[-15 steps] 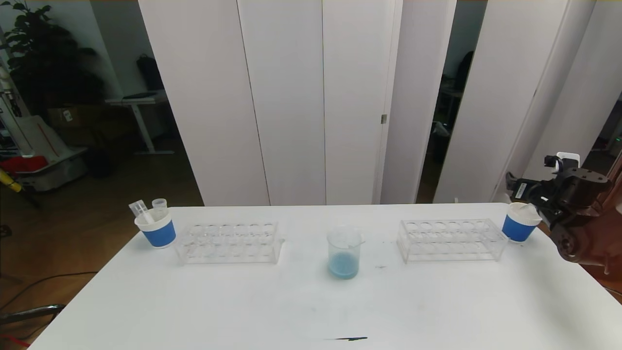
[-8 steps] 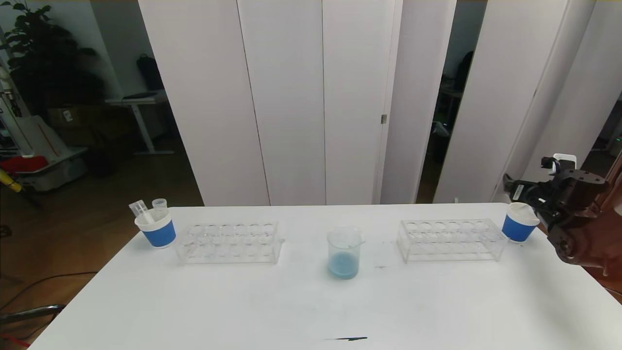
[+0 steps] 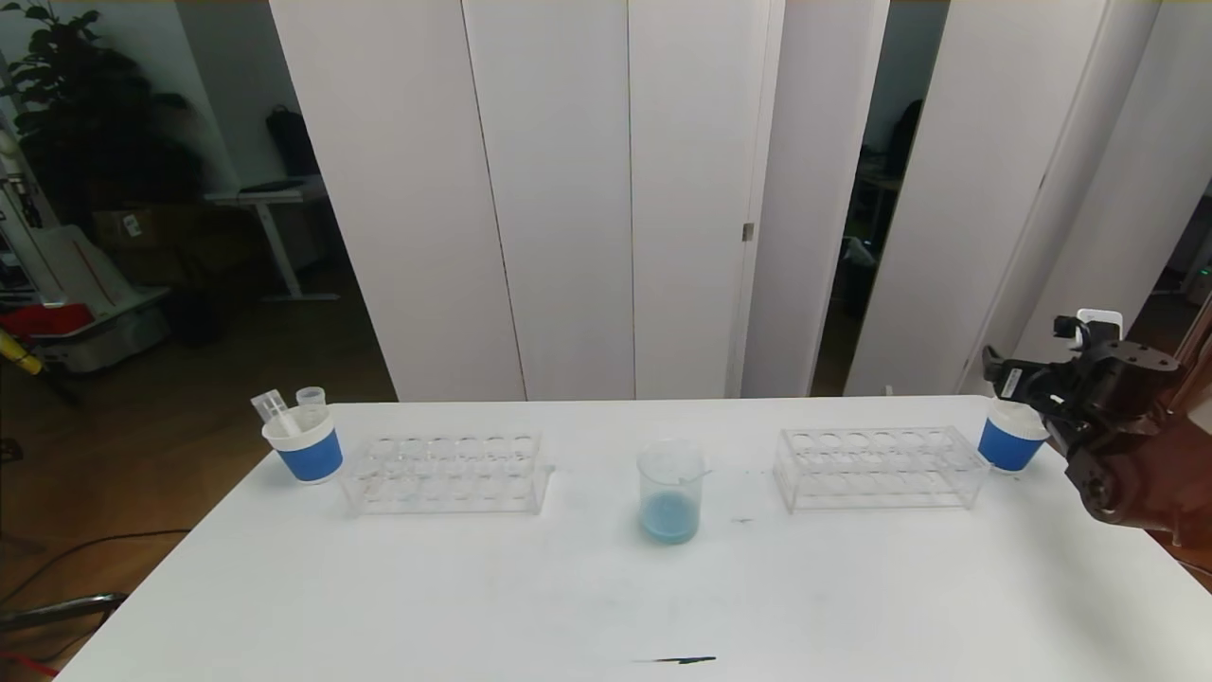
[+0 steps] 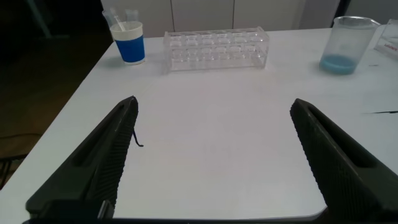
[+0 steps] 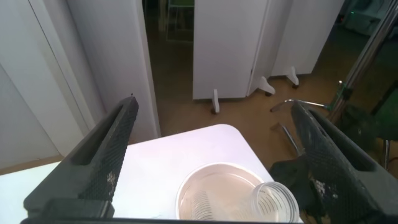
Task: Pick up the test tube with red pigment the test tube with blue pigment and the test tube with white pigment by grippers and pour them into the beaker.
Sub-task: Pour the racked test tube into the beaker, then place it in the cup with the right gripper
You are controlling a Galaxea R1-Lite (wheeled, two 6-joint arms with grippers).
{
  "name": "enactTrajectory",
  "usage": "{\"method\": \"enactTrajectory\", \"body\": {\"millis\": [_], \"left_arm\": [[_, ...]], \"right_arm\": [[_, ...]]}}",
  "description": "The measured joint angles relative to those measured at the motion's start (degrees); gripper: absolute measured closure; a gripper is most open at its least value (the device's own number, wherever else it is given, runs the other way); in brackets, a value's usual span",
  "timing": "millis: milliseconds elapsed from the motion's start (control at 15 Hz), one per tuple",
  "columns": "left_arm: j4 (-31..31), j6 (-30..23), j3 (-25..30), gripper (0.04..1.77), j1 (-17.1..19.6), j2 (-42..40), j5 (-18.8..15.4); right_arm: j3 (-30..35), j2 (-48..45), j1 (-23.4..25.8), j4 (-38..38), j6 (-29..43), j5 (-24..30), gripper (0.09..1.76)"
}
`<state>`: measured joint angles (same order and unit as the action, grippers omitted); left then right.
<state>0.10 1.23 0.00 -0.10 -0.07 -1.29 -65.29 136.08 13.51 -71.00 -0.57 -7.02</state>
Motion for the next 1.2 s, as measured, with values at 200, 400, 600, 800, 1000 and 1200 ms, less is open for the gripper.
{"method": "enactTrajectory", "body": {"millis": [200,400,600,800,1000,1200], "left_arm": [[0.0,0.0,0.0,0.06,0.0,0.0,0.0],[0.0,0.0,0.0,0.06,0.0,0.0,0.0],[0.0,0.0,0.0,0.06,0.0,0.0,0.0],[0.0,0.0,0.0,0.06,0.0,0.0,0.0],[0.0,0.0,0.0,0.06,0.0,0.0,0.0],[0.0,0.0,0.0,0.06,0.0,0.0,0.0]], "right_arm": [[-0.3,1.5,0.8,-1.7,-0.8,0.0,0.1],[-1.1,2.3,1.4,-2.0,-1.2,0.1,0.1],[-1.8,2.5,2.3,-1.9,-1.5,0.1,0.1],[-1.9,1.5,2.4,-1.9,-1.5,1.0,0.1],[-1.7,-1.1,2.5,-1.6,-1.4,1.9,0.1],[-1.0,-5.0,2.6,-0.7,-1.4,2.8,0.1]]}}
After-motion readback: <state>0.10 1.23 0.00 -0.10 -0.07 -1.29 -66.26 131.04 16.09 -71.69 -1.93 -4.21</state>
